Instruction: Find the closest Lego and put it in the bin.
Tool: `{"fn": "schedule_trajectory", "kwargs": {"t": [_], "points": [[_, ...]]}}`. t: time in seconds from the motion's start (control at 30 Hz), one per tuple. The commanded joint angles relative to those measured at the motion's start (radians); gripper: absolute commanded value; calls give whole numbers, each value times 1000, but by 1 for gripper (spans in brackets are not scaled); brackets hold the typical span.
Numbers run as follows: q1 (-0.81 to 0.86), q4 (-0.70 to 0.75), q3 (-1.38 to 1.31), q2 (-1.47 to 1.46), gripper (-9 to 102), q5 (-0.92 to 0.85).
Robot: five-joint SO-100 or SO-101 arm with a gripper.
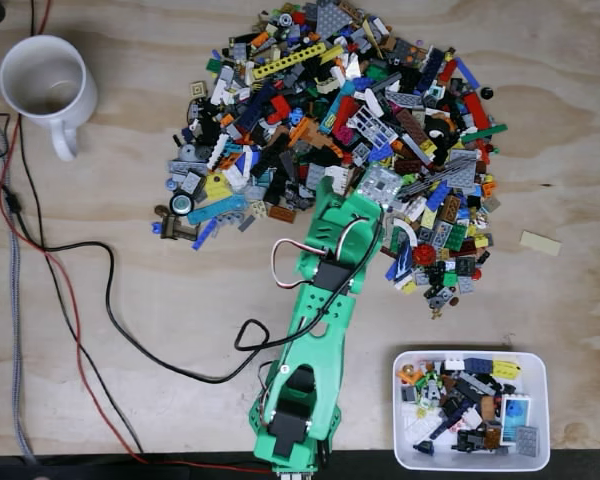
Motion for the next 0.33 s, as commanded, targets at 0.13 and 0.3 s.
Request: {"fn": "schedule_trajectory", "kwargs": {"t": [0.13,0.3], "points": [[-215,-63,12,9,25,26],[-238,-84,43,5,25,29]]}}
